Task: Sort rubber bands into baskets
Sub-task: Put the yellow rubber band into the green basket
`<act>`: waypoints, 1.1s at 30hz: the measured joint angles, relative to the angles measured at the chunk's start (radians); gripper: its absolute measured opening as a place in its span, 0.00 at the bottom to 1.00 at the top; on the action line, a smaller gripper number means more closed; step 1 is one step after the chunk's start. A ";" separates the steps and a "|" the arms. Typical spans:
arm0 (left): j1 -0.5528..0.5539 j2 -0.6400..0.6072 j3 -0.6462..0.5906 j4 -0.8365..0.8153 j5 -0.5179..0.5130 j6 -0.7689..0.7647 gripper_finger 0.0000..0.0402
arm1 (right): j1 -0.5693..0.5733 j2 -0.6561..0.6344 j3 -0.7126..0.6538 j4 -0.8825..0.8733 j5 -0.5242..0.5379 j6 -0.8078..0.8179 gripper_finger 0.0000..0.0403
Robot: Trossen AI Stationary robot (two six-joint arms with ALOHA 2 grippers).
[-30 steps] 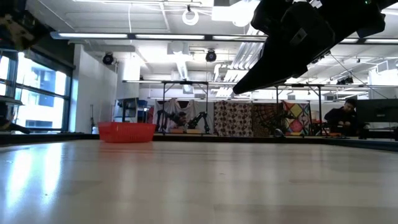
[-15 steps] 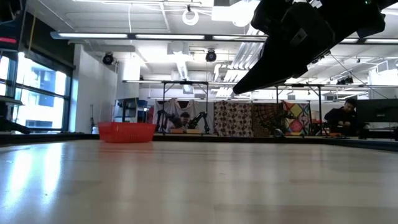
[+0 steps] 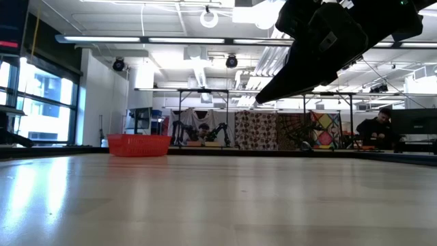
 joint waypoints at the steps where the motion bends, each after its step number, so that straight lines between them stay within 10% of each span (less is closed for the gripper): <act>1: -0.002 0.018 0.000 0.002 0.000 -0.010 0.00 | 0.000 0.000 0.000 0.000 0.003 0.000 0.00; 33: 0.060 0.330 -0.030 0.183 0.291 -0.169 0.00 | 0.000 0.000 0.000 0.000 0.034 -0.008 0.00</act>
